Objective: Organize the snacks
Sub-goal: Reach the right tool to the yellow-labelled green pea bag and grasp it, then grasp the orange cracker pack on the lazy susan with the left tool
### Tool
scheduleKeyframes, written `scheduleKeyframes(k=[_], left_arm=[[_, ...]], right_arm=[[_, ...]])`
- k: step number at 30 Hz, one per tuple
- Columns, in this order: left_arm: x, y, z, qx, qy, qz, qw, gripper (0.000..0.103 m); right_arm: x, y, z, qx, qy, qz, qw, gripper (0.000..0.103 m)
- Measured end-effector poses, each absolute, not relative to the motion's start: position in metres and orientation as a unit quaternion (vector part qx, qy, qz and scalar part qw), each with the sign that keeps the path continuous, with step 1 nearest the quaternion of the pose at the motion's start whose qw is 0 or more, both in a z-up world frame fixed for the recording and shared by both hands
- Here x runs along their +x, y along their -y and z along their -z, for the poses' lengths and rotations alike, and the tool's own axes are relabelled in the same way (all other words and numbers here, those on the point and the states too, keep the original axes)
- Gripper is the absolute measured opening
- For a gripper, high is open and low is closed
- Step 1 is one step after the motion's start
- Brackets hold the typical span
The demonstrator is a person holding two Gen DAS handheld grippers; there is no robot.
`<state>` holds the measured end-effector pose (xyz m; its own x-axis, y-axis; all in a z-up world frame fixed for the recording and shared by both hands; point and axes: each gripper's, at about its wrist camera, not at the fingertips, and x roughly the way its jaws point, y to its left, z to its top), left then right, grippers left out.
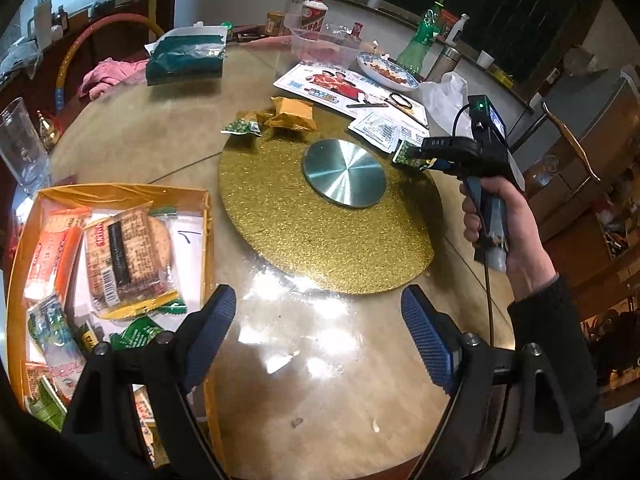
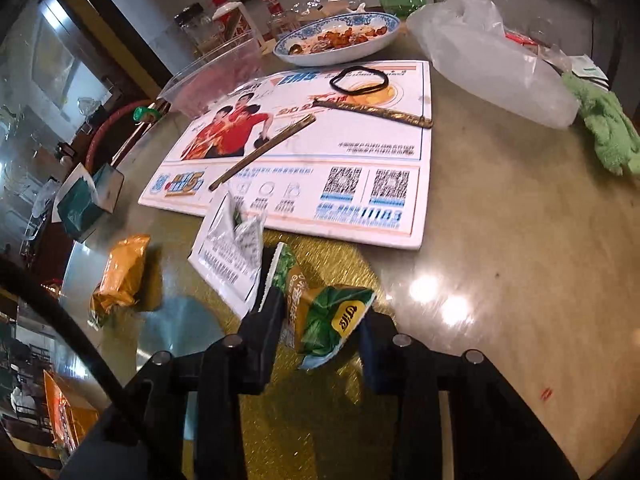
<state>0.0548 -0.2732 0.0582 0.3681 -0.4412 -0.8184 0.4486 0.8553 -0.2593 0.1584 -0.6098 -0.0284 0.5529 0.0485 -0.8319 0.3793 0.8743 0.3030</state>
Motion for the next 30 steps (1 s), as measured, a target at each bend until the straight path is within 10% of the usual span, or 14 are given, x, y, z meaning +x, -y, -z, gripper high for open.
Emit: scheduleKeyframes(k=[30], left_arm=[[0.178,0.379,-0.037,0.111,-0.467,0.217,0.850,0.084]], right_arm=[[-0.024,0.484,0.035,0.232,-0.427,0.041,0.873,0.025]])
